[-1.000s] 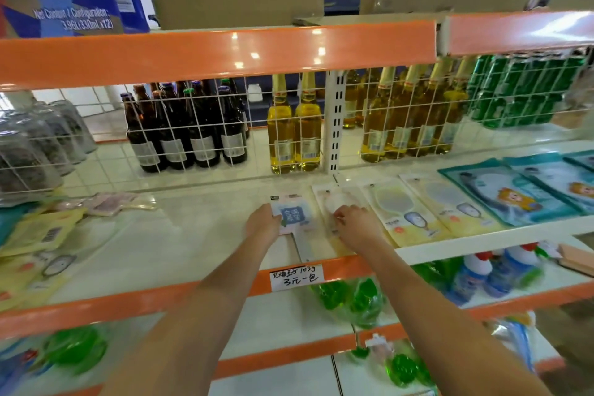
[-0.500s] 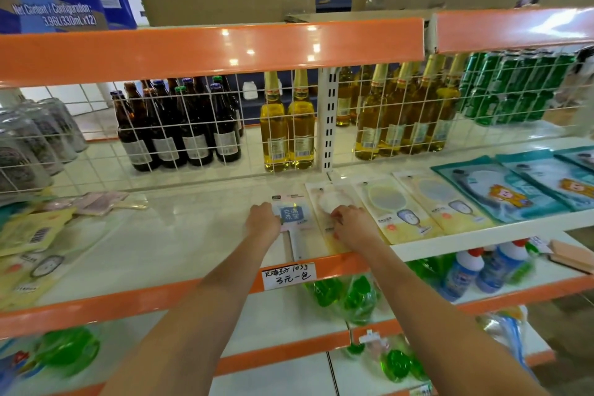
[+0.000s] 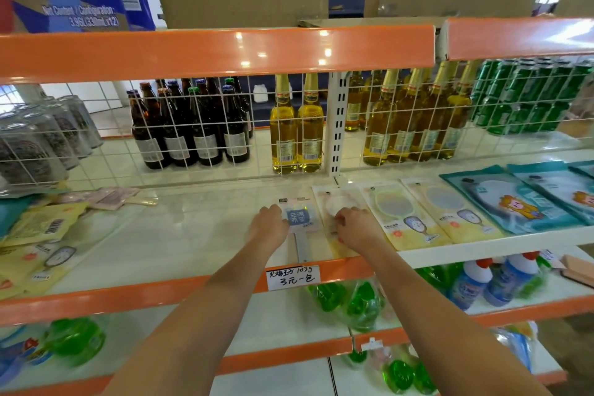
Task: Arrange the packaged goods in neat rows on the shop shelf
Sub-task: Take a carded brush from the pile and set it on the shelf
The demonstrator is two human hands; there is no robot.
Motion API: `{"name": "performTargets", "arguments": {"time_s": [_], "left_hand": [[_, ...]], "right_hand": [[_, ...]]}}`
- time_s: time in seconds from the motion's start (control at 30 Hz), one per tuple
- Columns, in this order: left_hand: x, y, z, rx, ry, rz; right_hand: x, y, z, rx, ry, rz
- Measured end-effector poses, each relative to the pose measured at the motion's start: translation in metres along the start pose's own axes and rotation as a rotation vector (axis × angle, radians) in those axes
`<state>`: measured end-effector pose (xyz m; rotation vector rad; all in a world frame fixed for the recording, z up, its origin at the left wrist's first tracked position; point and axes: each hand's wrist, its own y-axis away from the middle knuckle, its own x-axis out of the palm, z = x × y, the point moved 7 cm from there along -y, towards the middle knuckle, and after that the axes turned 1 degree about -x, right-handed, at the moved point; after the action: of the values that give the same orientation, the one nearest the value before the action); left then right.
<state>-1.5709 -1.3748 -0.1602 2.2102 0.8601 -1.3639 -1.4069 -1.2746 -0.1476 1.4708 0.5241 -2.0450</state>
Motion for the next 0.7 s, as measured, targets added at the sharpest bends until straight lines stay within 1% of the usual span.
{"name": "performTargets", "arguments": {"time_s": [0.13, 0.27, 0.33, 0.53, 0.7], "left_hand": [[-0.014, 0.006, -0.001, 0.09, -0.102, -0.018], [-0.026, 0.013, 0.003, 0.194, -0.384, -0.003], [-0.03, 0.016, 0.009, 0.208, -0.463, 0.014], [-0.051, 0.023, 0.048, 0.156, -0.478, 0.052], [-0.09, 0.027, 0.094, 0.082, -0.39, 0.006]], "right_hand": [[-0.003, -0.009, 0.018, -0.019, -0.005, 0.005], [0.006, -0.013, 0.047, -0.061, 0.029, 0.064], [0.012, -0.015, 0.062, -0.07, 0.045, 0.102], [0.025, -0.02, 0.117, -0.132, 0.066, 0.131], [0.027, -0.021, 0.18, -0.228, 0.082, 0.073]]}}
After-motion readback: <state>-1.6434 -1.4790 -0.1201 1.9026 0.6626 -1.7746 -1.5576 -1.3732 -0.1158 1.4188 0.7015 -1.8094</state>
